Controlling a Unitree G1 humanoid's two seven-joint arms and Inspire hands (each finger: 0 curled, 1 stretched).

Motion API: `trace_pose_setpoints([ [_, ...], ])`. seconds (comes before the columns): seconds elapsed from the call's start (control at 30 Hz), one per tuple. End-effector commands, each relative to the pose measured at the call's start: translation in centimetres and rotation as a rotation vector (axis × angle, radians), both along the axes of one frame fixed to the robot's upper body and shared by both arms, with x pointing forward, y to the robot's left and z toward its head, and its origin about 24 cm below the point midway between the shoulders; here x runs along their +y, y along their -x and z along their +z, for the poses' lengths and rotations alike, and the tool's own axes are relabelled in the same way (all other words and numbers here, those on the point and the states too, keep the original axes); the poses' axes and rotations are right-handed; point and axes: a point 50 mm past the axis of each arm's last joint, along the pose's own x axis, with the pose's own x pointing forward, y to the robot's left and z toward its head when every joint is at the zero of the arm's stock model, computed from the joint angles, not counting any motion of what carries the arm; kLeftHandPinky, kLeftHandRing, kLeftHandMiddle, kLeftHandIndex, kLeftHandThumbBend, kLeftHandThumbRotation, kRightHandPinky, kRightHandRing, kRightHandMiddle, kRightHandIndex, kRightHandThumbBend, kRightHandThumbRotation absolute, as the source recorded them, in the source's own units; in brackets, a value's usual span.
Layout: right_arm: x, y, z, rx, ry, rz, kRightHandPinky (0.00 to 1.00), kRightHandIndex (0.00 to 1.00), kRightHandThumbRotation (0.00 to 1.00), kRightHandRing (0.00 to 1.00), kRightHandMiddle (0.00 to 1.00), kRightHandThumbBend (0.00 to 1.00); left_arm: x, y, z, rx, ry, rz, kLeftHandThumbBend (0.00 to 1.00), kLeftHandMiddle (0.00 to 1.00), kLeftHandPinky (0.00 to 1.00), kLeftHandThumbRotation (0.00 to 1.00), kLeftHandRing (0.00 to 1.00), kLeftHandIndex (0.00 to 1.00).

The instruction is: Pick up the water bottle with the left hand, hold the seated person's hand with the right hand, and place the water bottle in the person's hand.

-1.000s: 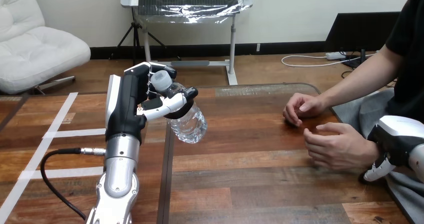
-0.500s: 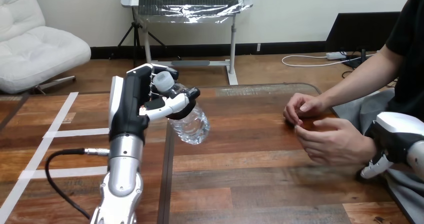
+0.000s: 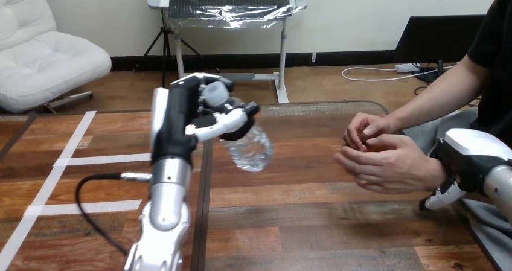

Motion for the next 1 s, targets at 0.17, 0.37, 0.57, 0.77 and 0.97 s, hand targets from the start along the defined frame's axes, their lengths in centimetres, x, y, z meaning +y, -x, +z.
trace_pose_setpoints([
  [0.17, -0.3, -0.3, 2.8, -0.080, 0.020, 0.009, 0.14, 0.34, 0.00, 0.22, 0.31, 0.69, -3.3, -1.5, 6.4, -0.229, 0.019, -0.094, 0.67, 0.45, 0.41, 0.00, 0.43, 0.49],
  [0.37, -0.3, -0.1, 3.3, -0.114, 0.018, 0.040, 0.16, 0.34, 0.00, 0.23, 0.32, 0.71, -4.3, -1.5, 6.6, -0.237, 0.029, -0.123, 0.66, 0.45, 0.41, 0.00, 0.43, 0.49],
  [0.57, -0.1, 0.1, 3.8, -0.134, 0.006, 0.049, 0.15, 0.33, 0.00, 0.22, 0.31, 0.70, -5.3, -1.4, 6.9, -0.242, 0.028, -0.152, 0.66, 0.45, 0.40, 0.00, 0.42, 0.48],
  [0.77, 0.2, 0.2, 4.2, -0.147, 0.017, 0.076, 0.16, 0.33, 0.00, 0.23, 0.31, 0.70, -6.2, -1.3, 7.0, -0.239, 0.034, -0.177, 0.66, 0.44, 0.40, 0.00, 0.41, 0.48],
  [0.97, 0.5, 0.3, 4.5, -0.151, 0.013, 0.086, 0.16, 0.33, 0.00, 0.23, 0.31, 0.71, -6.8, -1.3, 7.1, -0.241, 0.033, -0.194, 0.67, 0.44, 0.40, 0.00, 0.41, 0.48],
])
